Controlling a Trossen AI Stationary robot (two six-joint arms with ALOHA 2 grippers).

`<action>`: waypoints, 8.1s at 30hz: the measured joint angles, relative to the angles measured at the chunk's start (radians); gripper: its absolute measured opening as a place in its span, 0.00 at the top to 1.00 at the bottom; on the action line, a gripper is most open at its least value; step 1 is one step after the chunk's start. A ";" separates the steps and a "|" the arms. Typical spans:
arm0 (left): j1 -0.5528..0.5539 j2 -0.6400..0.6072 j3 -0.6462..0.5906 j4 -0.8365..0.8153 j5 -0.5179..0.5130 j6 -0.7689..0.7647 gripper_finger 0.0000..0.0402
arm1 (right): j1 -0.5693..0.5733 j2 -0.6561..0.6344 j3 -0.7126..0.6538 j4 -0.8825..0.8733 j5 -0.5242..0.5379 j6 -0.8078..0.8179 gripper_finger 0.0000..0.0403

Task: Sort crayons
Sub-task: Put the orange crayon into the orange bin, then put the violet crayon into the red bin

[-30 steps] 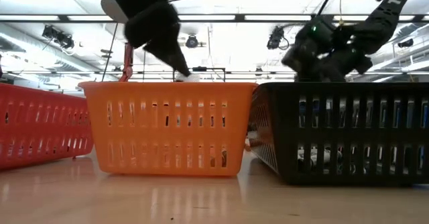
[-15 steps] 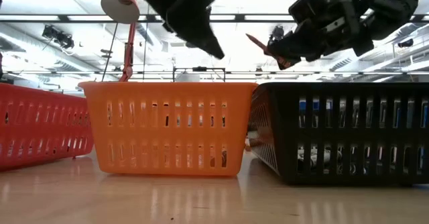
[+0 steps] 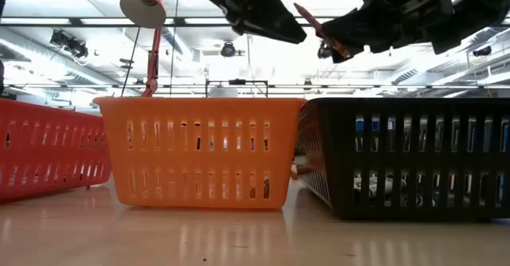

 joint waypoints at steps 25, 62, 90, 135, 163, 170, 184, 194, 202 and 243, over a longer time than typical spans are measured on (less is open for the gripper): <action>-0.014 0.000 0.000 0.072 0.037 0.092 0.70 | 0.020 0.000 0.000 -0.010 0.084 -0.005 0.93; -0.034 -0.080 0.047 -0.266 0.129 -0.051 0.88 | -0.036 -0.162 0.002 -0.285 0.053 0.031 0.79; 0.033 0.082 0.092 -0.498 0.801 -0.581 0.88 | -0.036 -0.068 0.000 -0.373 0.055 0.057 0.80; 0.075 0.237 0.464 -0.852 0.532 -0.215 0.67 | -0.020 -0.064 0.000 -0.345 0.027 0.063 0.80; 0.166 0.368 0.293 -0.595 0.331 -0.406 0.67 | -0.020 -0.064 0.000 -0.339 0.056 0.047 0.80; 0.166 0.403 0.293 -0.596 0.271 -0.376 0.67 | -0.020 -0.064 0.000 -0.347 0.054 0.048 0.80; 0.166 0.415 0.295 -0.607 0.238 -0.354 0.84 | -0.020 -0.064 0.000 -0.349 0.054 0.048 0.80; 0.167 0.410 0.296 -0.621 0.257 -0.339 0.95 | -0.020 -0.064 0.000 -0.352 0.054 0.054 0.80; 0.166 0.369 0.291 -0.667 0.263 -0.349 0.94 | -0.020 -0.064 0.000 -0.354 0.054 0.054 0.80; 0.125 -0.082 0.293 -1.013 0.234 -0.574 0.94 | -0.020 -0.064 0.001 -0.351 0.054 0.056 0.80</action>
